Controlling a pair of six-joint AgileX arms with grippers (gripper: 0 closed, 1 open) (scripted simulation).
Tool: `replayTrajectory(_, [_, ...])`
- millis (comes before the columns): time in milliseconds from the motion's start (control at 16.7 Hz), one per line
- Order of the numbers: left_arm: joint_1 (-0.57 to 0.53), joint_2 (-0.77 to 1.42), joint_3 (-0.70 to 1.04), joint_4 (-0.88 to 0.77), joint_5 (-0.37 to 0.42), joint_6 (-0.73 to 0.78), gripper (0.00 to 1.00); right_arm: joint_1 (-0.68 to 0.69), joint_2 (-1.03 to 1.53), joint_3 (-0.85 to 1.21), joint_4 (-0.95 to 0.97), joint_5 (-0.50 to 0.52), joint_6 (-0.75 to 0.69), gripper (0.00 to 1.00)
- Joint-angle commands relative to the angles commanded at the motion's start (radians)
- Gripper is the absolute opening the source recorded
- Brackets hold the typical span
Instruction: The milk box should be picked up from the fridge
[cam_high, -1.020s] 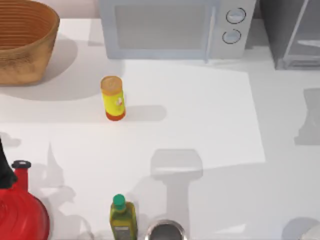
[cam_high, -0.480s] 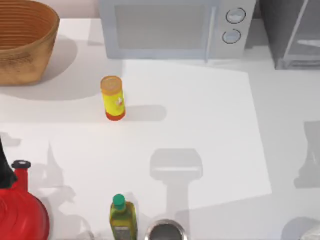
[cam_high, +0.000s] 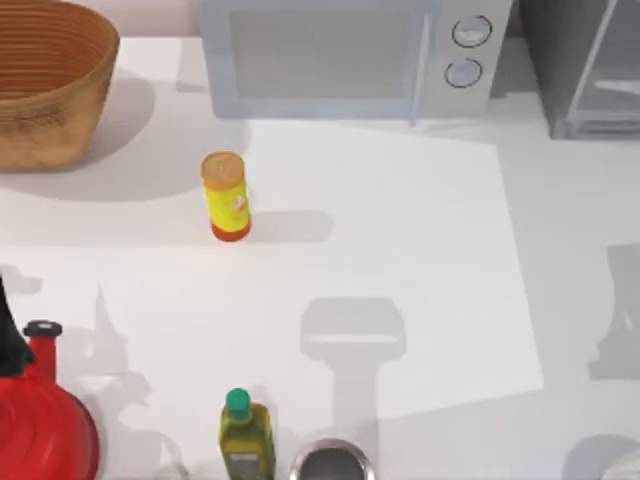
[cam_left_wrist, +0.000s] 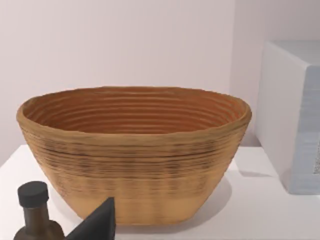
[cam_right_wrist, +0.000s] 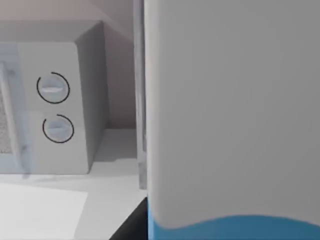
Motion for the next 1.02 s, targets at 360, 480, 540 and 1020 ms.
replayTrajectory(360, [0.0, 0.0, 0.0, 0.0, 0.0, 0.0, 1.0, 0.153, 0.285, 0.081, 0.237, 0.025, -0.008, 0.0])
replayTrajectory(480, [0.0, 0.0, 0.0, 0.0, 0.0, 0.0, 1.0, 0.233, 0.462, 0.122, 0.36, 0.039, -0.009, 0.0])
replayTrajectory(540, [0.0, 0.0, 0.0, 0.0, 0.0, 0.0, 1.0, 0.277, 0.561, 0.143, 0.426, 0.046, -0.009, 0.0])
replayTrajectory(1020, [0.0, 0.0, 0.0, 0.0, 0.0, 0.0, 1.0, 0.633, 1.322, 0.322, 0.966, 0.102, 0.011, 0.0])
